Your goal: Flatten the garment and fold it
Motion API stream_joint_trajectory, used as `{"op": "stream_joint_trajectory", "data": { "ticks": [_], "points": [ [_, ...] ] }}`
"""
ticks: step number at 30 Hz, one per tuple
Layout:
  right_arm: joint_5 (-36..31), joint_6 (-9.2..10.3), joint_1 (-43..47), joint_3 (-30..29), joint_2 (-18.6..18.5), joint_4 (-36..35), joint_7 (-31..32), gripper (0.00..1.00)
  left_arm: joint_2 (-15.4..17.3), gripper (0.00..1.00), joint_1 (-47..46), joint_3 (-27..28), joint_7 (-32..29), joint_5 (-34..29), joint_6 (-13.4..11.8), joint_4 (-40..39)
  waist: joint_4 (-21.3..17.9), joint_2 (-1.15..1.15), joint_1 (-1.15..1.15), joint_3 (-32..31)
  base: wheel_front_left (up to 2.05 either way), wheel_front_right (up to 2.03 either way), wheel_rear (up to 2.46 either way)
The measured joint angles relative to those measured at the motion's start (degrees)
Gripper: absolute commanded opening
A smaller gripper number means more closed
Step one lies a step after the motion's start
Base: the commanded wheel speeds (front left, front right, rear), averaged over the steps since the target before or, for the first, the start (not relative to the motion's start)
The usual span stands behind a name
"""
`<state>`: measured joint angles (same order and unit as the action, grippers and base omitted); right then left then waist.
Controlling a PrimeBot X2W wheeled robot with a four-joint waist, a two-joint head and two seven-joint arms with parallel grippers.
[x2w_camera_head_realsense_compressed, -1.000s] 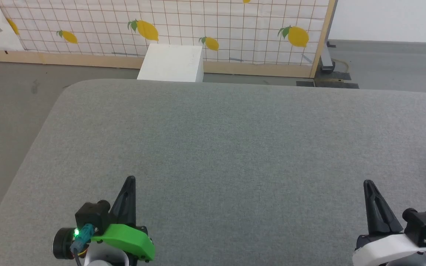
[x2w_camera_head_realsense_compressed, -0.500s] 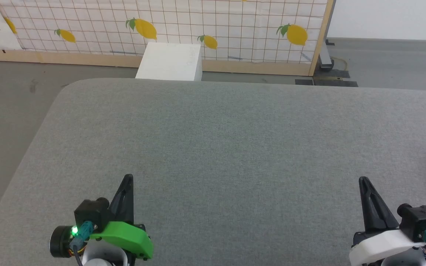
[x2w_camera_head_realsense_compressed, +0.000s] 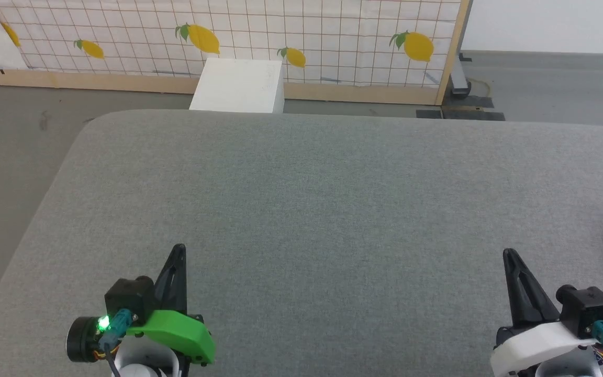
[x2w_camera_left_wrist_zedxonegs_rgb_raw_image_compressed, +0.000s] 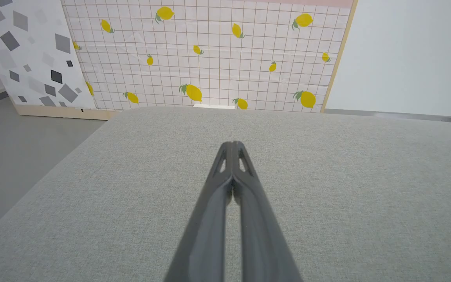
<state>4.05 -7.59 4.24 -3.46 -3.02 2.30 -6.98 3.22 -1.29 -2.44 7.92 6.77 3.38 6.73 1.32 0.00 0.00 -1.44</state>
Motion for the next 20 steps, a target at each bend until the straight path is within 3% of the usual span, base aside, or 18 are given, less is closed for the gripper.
{"op": "stream_joint_trajectory", "data": {
  "ticks": [20],
  "points": [
    [-1.08,0.0,-1.16,1.21,0.0,-0.79,2.46,0.0,-0.01,0.0,0.04,0.81,-2.76,-2.21,-1.02,-2.21,-0.47,0.0,0.0,0.52,0.0,0.0,0.0]
  ]
}}
